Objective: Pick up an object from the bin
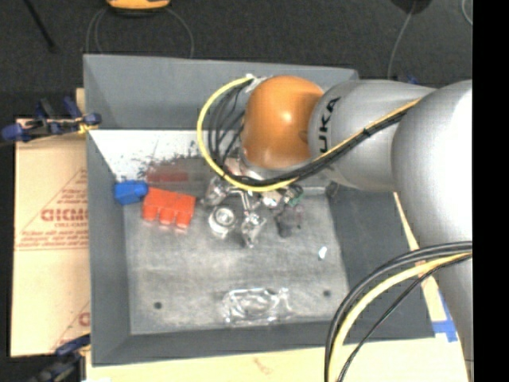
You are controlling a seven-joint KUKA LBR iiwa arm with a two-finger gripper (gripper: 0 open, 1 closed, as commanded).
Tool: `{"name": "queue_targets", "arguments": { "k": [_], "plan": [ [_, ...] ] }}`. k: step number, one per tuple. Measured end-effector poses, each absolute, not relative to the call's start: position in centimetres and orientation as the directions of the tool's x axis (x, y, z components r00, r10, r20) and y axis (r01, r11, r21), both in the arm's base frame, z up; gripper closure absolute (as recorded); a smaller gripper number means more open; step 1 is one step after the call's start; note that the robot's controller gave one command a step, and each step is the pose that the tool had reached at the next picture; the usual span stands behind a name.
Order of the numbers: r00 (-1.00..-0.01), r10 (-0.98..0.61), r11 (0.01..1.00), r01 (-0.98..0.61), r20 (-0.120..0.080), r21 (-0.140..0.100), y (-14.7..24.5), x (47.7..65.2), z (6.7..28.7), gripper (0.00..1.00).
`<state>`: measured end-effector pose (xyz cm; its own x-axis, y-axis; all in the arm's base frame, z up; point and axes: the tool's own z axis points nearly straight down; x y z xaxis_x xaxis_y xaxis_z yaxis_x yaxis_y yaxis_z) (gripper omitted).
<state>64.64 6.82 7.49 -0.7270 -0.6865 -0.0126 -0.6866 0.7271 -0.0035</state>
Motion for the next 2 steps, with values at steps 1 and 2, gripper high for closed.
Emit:
{"name": "queue_targets", "arguments": {
  "k": [1,2],
  "plan": [
    [-0.729,-0.684,0.729,-0.684,-0.011,-0.003,7.1,65.6,7.5,0.00],
    [-0.468,-0.884,0.468,-0.884,-0.011,-0.016,8.8,65.5,7.5,0.00]
  ]
}}
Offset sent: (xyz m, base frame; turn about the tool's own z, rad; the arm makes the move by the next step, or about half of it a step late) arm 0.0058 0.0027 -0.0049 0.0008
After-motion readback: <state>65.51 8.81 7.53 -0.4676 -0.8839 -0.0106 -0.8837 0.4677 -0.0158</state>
